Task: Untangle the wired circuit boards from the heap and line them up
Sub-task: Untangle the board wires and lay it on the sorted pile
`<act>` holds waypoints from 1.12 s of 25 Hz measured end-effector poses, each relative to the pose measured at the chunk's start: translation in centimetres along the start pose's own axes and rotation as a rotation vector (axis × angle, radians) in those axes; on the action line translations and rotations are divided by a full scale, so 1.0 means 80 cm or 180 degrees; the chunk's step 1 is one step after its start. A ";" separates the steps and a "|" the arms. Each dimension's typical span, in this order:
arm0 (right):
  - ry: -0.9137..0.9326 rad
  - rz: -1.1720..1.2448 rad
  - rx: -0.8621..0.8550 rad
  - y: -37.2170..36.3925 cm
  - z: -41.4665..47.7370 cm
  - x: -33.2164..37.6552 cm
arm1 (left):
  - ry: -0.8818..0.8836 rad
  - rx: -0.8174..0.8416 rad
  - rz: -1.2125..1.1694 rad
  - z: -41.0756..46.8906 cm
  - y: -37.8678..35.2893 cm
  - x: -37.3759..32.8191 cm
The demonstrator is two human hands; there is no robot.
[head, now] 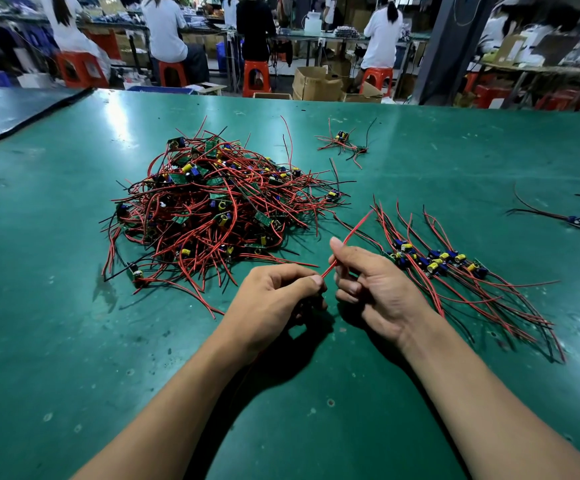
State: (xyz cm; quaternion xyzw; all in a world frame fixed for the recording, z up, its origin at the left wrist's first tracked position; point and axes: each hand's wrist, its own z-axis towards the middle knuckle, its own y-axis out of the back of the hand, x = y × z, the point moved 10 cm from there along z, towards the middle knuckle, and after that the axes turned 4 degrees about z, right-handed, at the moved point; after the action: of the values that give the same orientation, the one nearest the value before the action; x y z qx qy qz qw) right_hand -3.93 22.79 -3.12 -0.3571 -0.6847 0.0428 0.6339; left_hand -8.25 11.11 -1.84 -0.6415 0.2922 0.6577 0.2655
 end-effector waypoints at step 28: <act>-0.0150 0.0945 -0.0788 0.050 -0.001 0.018 | 0.0139 0.0177 0.0327 -0.009 0.000 0.000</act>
State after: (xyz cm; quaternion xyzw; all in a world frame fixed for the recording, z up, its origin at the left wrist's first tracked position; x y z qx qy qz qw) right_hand -2.00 26.52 -3.96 -0.5284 -0.6391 0.0596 0.5557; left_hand -7.74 10.61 -1.84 -0.6323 0.3485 0.6479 0.2427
